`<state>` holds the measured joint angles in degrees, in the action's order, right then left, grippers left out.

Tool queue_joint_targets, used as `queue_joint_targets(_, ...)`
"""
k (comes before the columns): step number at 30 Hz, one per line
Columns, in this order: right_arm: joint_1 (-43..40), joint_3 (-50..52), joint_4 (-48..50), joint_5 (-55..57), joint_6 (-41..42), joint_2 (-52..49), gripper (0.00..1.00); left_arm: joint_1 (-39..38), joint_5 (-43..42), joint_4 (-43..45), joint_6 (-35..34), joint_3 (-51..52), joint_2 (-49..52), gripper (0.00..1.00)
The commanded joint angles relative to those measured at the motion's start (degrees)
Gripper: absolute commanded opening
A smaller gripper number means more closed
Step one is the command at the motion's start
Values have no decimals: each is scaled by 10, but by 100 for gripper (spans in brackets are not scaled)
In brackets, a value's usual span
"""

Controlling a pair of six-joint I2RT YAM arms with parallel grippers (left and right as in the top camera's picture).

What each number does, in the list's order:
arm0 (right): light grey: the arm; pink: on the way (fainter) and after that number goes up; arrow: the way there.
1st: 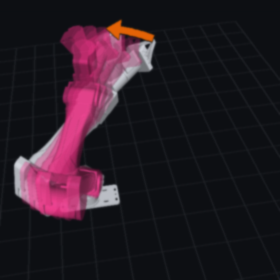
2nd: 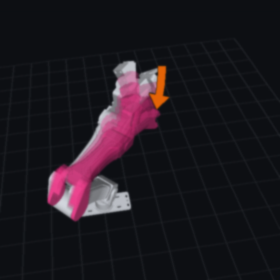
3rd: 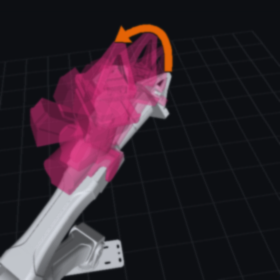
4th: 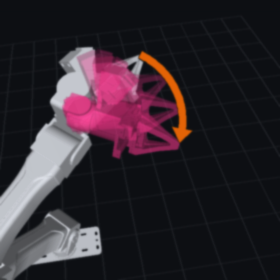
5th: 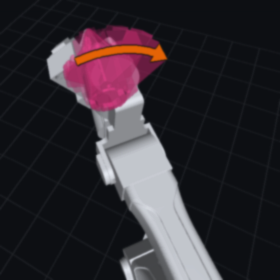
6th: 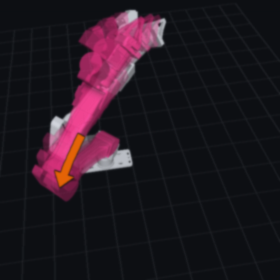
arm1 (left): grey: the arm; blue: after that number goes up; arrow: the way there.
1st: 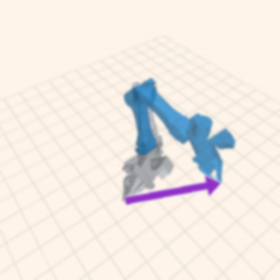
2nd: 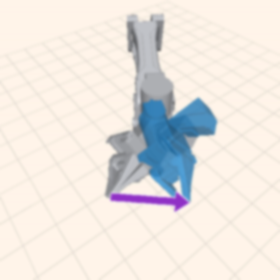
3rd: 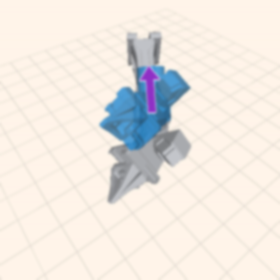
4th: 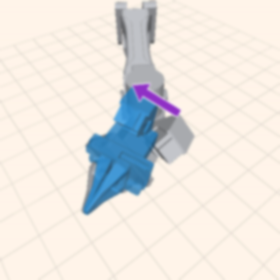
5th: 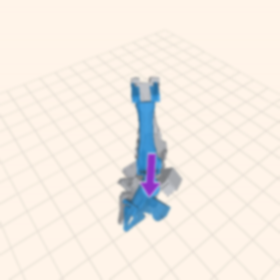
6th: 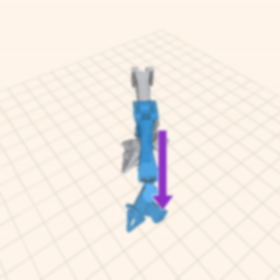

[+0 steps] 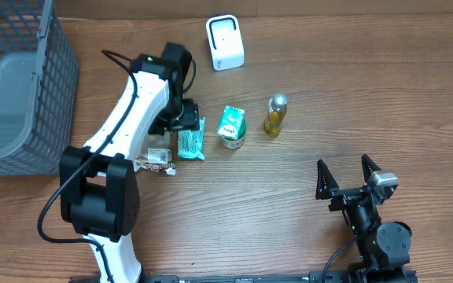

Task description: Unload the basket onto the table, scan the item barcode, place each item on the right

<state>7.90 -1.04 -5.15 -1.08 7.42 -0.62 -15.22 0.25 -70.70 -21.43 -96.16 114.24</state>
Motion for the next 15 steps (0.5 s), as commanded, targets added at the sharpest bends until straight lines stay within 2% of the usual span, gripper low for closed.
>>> queue_joint_targets(1,-2,6,3,4,-4,5,100,4,14,-9,9,-18,-12,98)
queue_joint_targets(2,-2,6,3,4,-4,5,100,4,12,-9,9,-18,-11,97)
queue_joint_targets(4,-2,6,3,4,-4,5,100,4,1,-7,9,-18,-11,34)
queue_joint_targets(5,-2,6,3,4,-4,5,100,4,-7,-7,9,-18,-11,21)
queue_joint_targets(7,-2,6,3,4,-4,5,100,4,-24,-7,9,-15,-11,13)
queue_joint_targets(15,-2,6,3,4,-4,5,100,-8,-46,20,4,27,-11,9)
